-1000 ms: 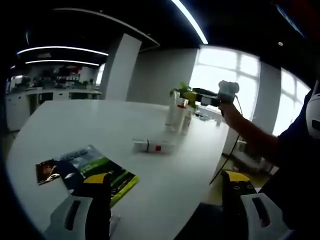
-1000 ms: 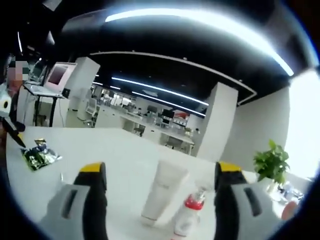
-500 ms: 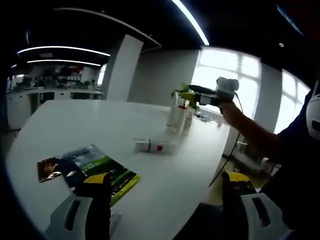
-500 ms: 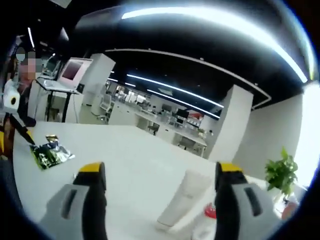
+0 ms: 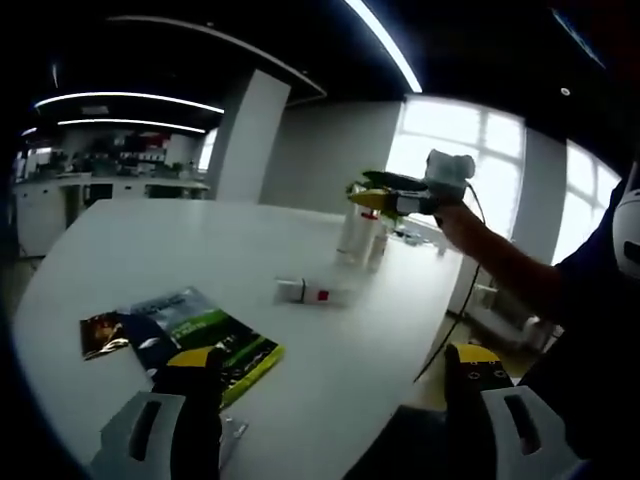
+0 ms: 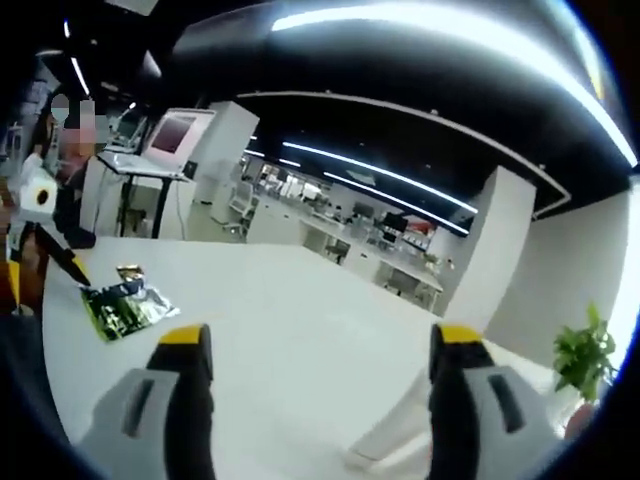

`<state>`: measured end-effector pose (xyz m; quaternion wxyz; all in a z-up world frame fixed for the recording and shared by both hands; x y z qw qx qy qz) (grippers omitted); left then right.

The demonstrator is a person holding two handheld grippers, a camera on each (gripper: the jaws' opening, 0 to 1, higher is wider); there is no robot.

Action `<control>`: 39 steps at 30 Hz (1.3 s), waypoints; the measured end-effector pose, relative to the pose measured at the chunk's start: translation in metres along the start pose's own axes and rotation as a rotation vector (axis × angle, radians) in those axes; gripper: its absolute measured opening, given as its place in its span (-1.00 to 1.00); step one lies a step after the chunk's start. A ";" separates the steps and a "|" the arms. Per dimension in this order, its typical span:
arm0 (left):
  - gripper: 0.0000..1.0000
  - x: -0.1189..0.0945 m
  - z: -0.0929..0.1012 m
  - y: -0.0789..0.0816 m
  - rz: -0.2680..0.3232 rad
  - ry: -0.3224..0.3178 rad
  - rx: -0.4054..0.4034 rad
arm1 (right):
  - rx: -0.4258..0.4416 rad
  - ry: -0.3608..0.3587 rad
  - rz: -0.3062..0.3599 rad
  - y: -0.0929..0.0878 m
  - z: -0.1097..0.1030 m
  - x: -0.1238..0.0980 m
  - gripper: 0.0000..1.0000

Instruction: Arrange the skincare products in the storage area until every visible bottle or jar stands upright without overlapping.

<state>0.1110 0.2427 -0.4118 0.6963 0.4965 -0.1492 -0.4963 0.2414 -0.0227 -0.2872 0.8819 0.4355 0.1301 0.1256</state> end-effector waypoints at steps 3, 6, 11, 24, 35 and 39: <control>0.89 0.000 0.000 0.000 0.001 -0.001 0.000 | -0.006 0.020 0.001 0.003 -0.007 0.003 0.80; 0.89 -0.001 0.001 -0.001 0.002 -0.002 -0.001 | 0.010 0.038 0.009 0.006 -0.012 0.005 0.80; 0.88 -0.002 0.000 -0.001 0.006 0.001 -0.003 | 0.002 0.067 0.005 0.007 -0.024 0.010 0.79; 0.88 -0.004 -0.001 -0.001 0.012 0.007 -0.005 | -0.023 0.146 -0.004 0.010 -0.051 0.023 0.78; 0.88 -0.006 0.000 -0.001 0.014 0.015 -0.003 | -0.032 0.222 -0.032 0.006 -0.073 0.032 0.77; 0.89 -0.007 0.000 -0.001 0.015 0.019 -0.002 | -0.032 0.248 -0.043 0.003 -0.081 0.034 0.77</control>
Point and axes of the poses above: the point that each gripper's makers call its tool centre point, and the gripper's own axes: x roughly forward along the fingers, z roughly to its right, y roughly out of its top, the point moved 3 cm from there along -x, roughly backward along the fingers, and after that the axes turned 10 degrees about -x, right-handed, at the moved point
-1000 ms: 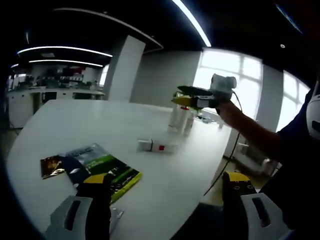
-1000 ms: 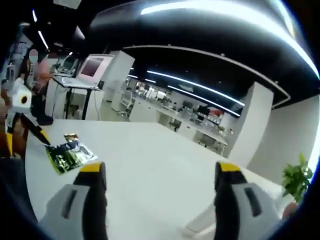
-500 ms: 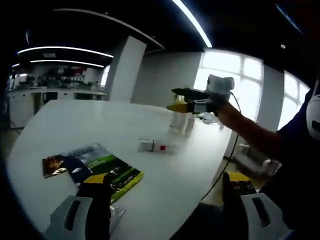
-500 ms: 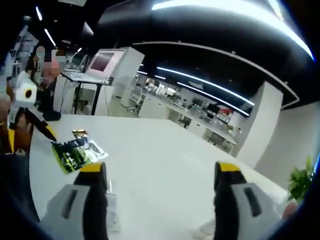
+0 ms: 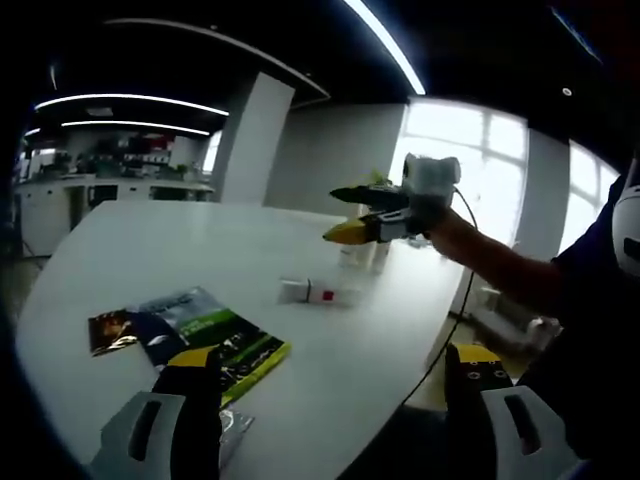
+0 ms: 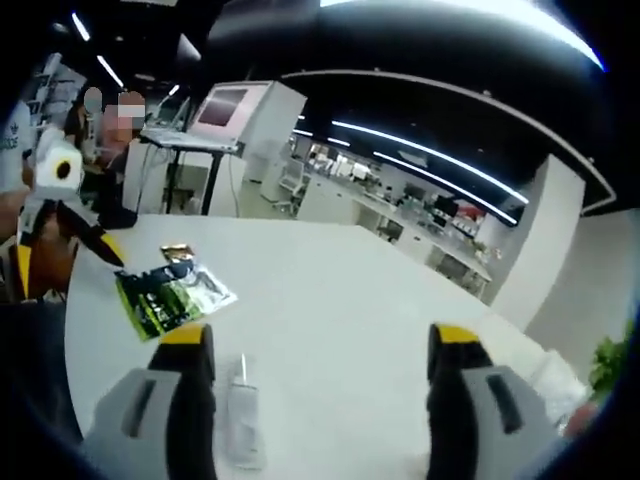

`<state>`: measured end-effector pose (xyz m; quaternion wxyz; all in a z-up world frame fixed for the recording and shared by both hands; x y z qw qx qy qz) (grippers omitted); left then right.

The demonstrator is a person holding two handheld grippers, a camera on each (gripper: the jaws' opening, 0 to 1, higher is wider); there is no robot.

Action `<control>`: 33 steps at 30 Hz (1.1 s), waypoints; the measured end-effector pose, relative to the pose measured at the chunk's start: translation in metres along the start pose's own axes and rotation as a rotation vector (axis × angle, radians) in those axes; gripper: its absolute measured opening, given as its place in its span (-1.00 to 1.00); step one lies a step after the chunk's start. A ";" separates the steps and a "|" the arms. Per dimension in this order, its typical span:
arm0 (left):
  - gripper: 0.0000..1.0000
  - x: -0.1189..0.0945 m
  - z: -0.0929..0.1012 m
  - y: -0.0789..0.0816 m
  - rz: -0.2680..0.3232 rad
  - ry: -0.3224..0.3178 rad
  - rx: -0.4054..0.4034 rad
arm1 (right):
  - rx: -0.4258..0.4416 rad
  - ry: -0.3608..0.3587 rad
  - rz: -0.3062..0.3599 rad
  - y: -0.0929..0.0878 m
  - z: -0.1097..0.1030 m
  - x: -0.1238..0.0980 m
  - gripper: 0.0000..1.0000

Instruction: Arrange the skincare products in the storage area until every visible bottle or jar stands upright without overlapping.

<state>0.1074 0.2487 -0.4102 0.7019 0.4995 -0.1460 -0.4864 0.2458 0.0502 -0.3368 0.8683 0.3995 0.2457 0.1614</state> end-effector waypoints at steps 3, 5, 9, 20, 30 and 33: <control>0.89 -0.001 -0.001 0.000 0.000 0.004 0.001 | 0.000 0.021 -0.007 -0.002 -0.005 0.003 0.77; 0.89 -0.001 -0.001 0.000 -0.002 0.006 0.001 | -0.001 0.033 -0.016 -0.003 -0.007 0.006 0.77; 0.89 -0.002 -0.002 -0.001 -0.001 0.008 0.000 | -0.008 0.068 -0.031 -0.005 -0.016 0.011 0.77; 0.91 -0.005 -0.004 -0.001 0.005 0.017 -0.004 | -0.012 0.164 -0.083 -0.013 -0.037 0.024 0.89; 0.91 -0.009 -0.006 -0.003 0.010 0.025 -0.011 | -0.015 0.225 -0.125 -0.019 -0.051 0.032 0.93; 0.90 -0.009 -0.006 -0.004 0.009 0.024 -0.010 | -0.025 0.244 -0.137 -0.022 -0.055 0.034 0.92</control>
Point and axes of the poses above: the point that each gripper's makers call its tool centre point, and the gripper's own axes: x roughly forward along the fingers, z roughly to its right, y roughly out of its top, the point moved 3 cm from there along -x, roughly backward along the fingers, and after that the axes turned 10 degrees about -x, right-handed, at the moved point
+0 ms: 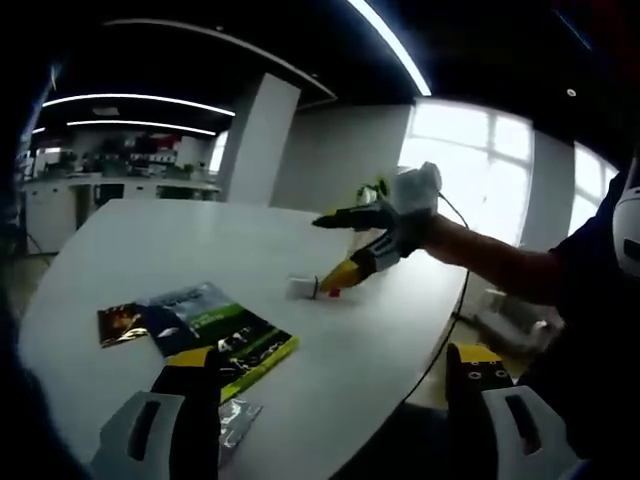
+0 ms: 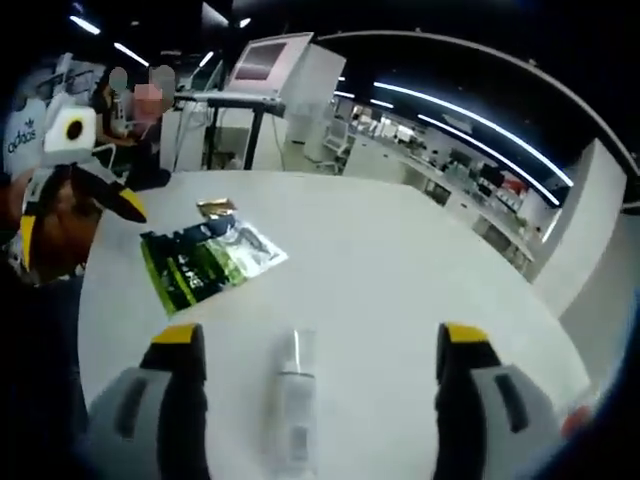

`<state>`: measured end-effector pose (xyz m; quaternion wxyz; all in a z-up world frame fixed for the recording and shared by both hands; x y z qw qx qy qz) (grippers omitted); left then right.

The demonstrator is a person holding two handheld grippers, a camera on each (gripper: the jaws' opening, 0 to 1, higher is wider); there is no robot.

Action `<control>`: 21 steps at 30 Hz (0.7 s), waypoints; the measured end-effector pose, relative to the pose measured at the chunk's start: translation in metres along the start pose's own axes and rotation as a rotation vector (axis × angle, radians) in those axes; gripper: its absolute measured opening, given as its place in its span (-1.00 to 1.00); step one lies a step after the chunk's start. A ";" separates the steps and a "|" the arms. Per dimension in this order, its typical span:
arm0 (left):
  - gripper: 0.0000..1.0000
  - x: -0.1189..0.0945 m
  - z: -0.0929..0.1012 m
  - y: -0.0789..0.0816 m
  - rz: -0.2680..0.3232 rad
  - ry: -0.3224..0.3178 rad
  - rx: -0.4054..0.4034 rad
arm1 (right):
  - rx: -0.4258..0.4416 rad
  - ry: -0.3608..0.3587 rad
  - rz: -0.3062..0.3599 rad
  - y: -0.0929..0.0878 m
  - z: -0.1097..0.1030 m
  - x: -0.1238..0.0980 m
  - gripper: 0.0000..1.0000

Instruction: Arrange the skincare products in the storage area until every visible bottle or jar stands upright without overlapping.

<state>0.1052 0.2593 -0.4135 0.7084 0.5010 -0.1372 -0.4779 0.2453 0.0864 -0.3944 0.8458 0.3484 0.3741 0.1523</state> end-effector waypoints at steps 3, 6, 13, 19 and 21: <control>0.90 -0.001 0.000 0.000 0.005 0.001 -0.003 | -0.005 0.032 0.007 0.001 -0.005 0.003 0.90; 0.90 -0.001 -0.001 0.000 0.005 0.002 -0.005 | -0.018 0.051 -0.013 -0.002 -0.009 0.006 0.85; 0.90 -0.002 -0.002 0.000 0.007 0.004 -0.008 | -0.024 0.090 -0.027 -0.003 -0.014 0.012 0.75; 0.90 -0.002 -0.004 0.000 0.011 0.008 -0.011 | -0.042 0.125 -0.046 -0.003 -0.017 0.017 0.70; 0.90 -0.003 -0.003 0.000 0.011 0.008 -0.012 | -0.045 0.138 -0.058 -0.004 -0.017 0.020 0.68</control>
Point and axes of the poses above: the point that each gripper's makers call its tool centre point, and the gripper's own axes: x roughly forward along the fingers, z roughly to its right, y roughly out of its top, the point moved 3 cm from there along -x, roughly backward along the fingers, and after that the axes turned 10 degrees about -x, right-handed, at the moved point
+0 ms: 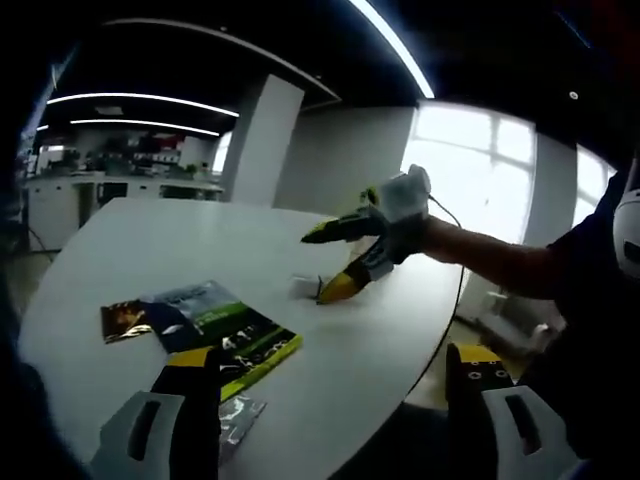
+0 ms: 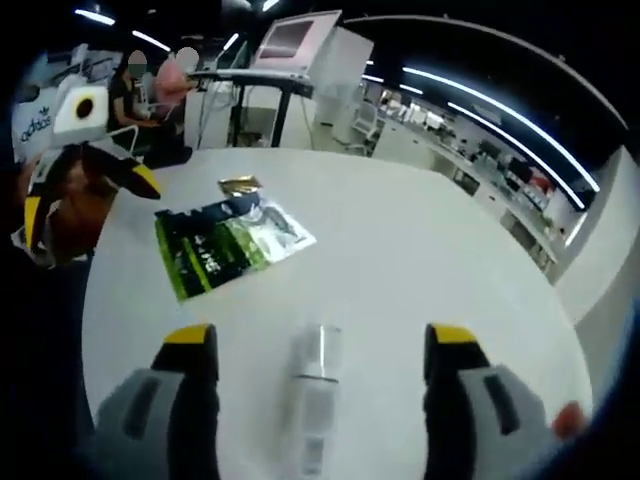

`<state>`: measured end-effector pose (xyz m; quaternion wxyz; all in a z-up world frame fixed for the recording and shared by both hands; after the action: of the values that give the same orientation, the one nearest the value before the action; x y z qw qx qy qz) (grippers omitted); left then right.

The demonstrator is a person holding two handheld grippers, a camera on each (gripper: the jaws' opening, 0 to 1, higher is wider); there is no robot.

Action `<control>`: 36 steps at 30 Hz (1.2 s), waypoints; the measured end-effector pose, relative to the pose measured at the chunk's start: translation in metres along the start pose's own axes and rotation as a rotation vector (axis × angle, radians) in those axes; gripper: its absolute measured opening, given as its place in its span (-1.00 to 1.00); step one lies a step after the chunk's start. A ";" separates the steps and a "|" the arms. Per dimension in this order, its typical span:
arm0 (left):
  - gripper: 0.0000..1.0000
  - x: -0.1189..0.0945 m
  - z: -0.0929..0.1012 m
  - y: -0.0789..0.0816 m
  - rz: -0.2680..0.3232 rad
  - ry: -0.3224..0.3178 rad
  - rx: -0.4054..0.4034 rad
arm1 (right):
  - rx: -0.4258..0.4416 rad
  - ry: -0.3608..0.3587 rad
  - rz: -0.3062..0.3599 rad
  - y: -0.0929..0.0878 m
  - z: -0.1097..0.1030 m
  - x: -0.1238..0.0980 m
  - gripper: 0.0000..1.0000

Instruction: Arrange the skincare products in the storage area until every visible bottle or jar stands upright without overlapping.

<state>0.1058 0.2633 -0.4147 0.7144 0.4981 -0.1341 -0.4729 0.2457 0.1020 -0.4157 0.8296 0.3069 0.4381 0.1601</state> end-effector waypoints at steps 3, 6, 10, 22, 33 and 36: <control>0.90 -0.001 0.000 0.000 0.002 0.001 -0.001 | 0.001 0.009 -0.010 0.001 0.002 0.001 0.64; 0.90 -0.003 -0.002 0.000 0.007 0.005 -0.003 | -0.001 0.016 -0.024 0.002 0.005 0.002 0.62; 0.90 -0.004 -0.002 0.001 0.011 0.007 -0.005 | -0.007 0.026 -0.035 0.003 0.006 0.003 0.59; 0.90 -0.007 -0.004 0.002 0.017 0.009 -0.004 | 0.000 0.135 -0.229 -0.014 0.005 0.009 0.34; 0.91 -0.007 -0.004 0.003 0.018 0.006 -0.001 | 0.067 0.217 -0.234 -0.010 0.004 0.023 0.32; 0.91 -0.008 -0.004 0.004 0.021 0.005 -0.001 | 0.060 0.229 -0.261 -0.013 0.006 0.023 0.29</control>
<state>0.1066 0.2721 -0.4115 0.7198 0.4974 -0.1374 -0.4643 0.2634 0.1027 -0.4364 0.7786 0.2518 0.5703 0.0717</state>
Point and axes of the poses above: the point that each gripper's makers call its tool centre point, and the gripper's own axes: x roughly forward along the fingers, z roughly to its right, y roughly out of its top, the point moved 3 cm from there along -x, roughly backward along the fingers, and after that the axes turned 10 degrees about -x, right-handed, at the moved point
